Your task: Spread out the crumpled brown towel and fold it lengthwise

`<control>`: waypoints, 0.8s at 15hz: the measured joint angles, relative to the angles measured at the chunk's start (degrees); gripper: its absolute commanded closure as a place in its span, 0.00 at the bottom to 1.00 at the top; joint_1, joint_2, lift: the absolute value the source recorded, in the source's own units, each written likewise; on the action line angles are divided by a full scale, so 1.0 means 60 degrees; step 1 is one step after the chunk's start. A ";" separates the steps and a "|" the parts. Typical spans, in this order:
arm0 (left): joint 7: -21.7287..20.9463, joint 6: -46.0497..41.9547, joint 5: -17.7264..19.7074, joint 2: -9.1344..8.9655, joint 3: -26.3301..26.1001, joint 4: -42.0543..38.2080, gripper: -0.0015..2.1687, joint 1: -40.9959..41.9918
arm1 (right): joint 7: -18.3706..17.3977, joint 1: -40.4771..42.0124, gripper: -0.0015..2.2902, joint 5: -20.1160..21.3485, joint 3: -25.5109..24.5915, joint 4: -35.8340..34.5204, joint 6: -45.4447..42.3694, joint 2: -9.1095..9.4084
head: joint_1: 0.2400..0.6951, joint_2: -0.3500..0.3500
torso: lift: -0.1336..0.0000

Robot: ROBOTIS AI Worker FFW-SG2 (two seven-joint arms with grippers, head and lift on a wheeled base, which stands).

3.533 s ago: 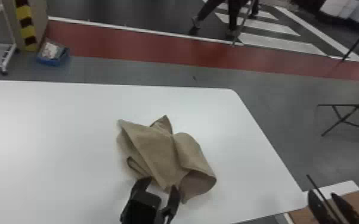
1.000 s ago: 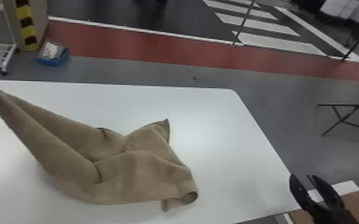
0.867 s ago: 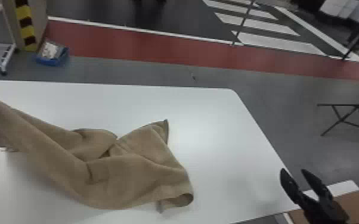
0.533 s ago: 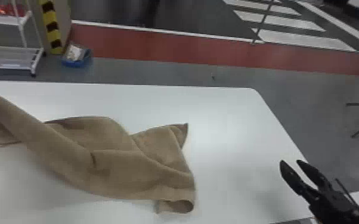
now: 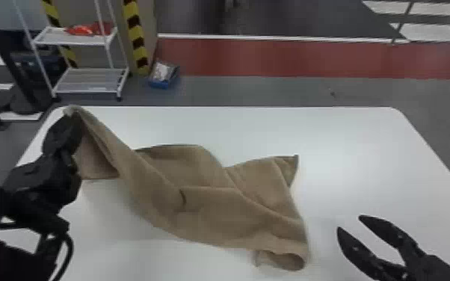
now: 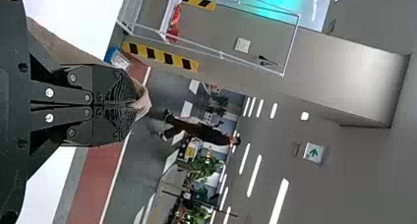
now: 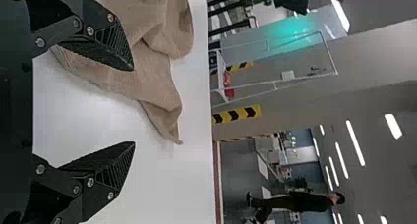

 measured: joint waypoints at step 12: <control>-0.0045 0.0099 -0.0008 -0.0043 -0.0130 0.0164 0.63 -0.0071 | 0.0420 0.0270 0.22 0.2072 0.1227 -0.0376 0.1358 0.0000 | 1.00 0.66 | 0.07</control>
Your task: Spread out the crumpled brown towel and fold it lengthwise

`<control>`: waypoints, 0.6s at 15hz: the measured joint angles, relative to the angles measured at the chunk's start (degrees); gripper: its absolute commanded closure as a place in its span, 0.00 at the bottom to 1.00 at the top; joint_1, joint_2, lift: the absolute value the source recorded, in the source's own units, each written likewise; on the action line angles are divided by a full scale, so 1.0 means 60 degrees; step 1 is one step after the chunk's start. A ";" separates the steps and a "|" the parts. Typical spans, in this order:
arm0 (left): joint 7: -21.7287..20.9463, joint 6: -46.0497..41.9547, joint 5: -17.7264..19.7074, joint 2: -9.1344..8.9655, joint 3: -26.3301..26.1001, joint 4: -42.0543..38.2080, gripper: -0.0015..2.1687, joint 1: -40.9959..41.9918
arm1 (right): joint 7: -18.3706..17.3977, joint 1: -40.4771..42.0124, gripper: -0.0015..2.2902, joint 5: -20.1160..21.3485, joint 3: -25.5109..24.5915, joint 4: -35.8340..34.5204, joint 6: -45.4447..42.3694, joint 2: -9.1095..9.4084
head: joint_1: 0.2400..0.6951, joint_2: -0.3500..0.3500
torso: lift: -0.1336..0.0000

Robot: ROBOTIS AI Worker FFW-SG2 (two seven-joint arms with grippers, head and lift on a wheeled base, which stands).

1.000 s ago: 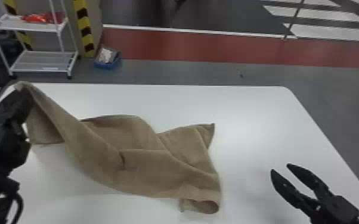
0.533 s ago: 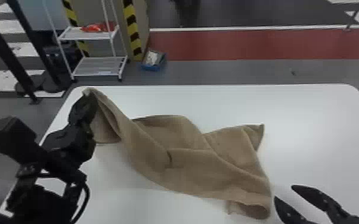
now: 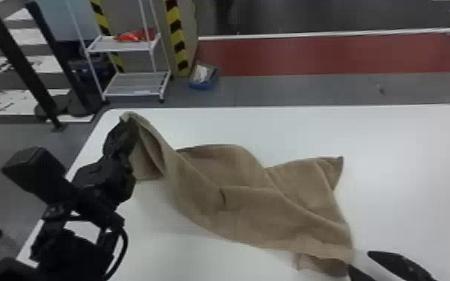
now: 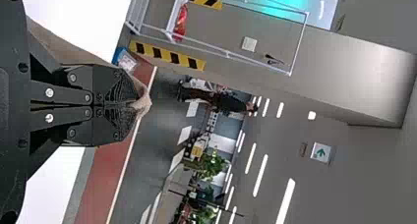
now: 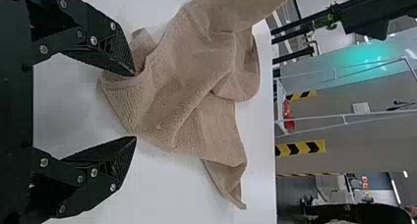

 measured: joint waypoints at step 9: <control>-0.0015 0.0000 -0.0031 -0.0042 -0.0080 0.0025 0.63 -0.0025 | -0.0163 -0.0350 0.52 0.1164 0.0680 0.0006 0.1035 0.0000 | 1.00 0.68 | 0.07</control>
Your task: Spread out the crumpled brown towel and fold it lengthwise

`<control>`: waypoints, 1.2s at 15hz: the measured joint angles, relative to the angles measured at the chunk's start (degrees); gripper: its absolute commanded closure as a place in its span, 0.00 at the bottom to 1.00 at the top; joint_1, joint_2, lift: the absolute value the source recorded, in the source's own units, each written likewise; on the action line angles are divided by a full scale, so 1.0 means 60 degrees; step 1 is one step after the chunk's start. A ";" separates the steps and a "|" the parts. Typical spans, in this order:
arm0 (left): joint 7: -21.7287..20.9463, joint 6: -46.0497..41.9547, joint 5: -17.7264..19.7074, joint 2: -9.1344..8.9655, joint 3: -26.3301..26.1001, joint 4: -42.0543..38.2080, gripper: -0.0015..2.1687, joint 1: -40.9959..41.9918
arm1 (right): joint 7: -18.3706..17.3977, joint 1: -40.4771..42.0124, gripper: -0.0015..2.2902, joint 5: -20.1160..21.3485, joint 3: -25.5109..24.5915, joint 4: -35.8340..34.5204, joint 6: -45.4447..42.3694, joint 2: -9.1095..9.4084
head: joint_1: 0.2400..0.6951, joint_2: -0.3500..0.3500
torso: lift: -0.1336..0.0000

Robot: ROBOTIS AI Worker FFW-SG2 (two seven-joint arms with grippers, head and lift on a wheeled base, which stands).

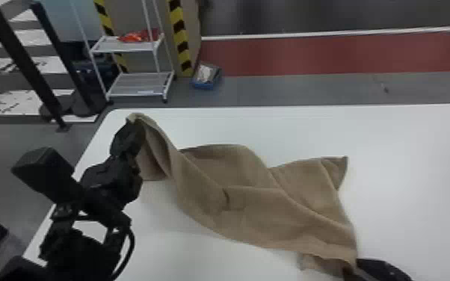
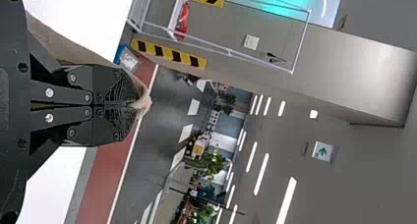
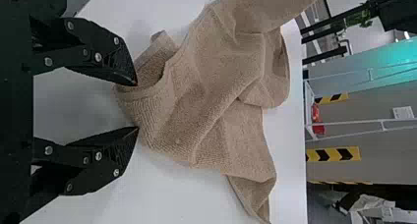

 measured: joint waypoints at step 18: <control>0.0057 0.1606 0.1018 -0.0053 0.0823 -0.2920 0.63 -0.0401 | -0.0136 -0.4525 0.91 -0.0303 -0.2666 -0.2805 0.4830 -0.0362 | 0.78 0.35 | 0.07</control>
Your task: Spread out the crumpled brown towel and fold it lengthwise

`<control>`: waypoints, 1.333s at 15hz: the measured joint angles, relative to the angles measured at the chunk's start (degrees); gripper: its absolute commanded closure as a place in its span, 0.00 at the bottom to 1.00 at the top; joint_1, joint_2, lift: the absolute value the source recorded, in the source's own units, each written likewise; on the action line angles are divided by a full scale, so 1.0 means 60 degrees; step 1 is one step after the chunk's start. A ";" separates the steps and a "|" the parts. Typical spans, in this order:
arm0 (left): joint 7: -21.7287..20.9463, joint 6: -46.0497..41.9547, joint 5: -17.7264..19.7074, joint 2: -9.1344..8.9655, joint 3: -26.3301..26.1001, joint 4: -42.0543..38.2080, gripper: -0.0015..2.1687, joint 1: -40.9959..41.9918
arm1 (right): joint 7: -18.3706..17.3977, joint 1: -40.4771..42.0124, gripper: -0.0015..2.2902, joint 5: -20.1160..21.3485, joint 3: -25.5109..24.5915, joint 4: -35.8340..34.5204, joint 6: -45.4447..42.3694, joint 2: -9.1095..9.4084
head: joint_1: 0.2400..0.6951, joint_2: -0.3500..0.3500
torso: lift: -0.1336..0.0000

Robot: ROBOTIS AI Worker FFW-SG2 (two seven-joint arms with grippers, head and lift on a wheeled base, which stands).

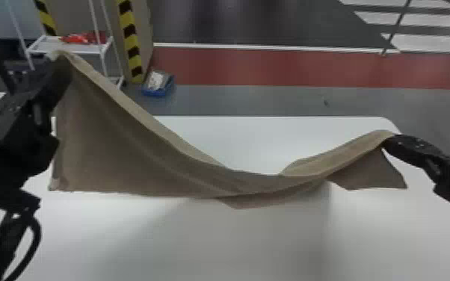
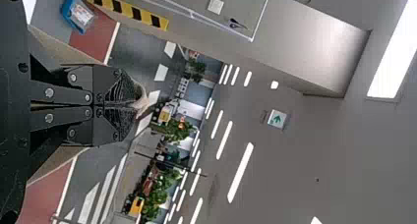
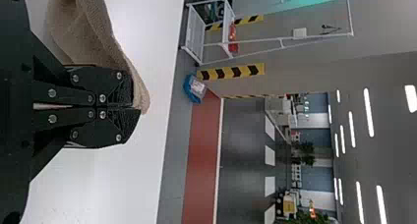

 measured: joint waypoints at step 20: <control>-0.0937 0.0720 -0.0096 -0.0084 -0.1179 0.4888 0.63 -0.3005 | 0.1926 -0.3162 0.91 0.0893 0.1184 0.7419 -0.5187 -0.2460 | 0.71 0.35 | 0.07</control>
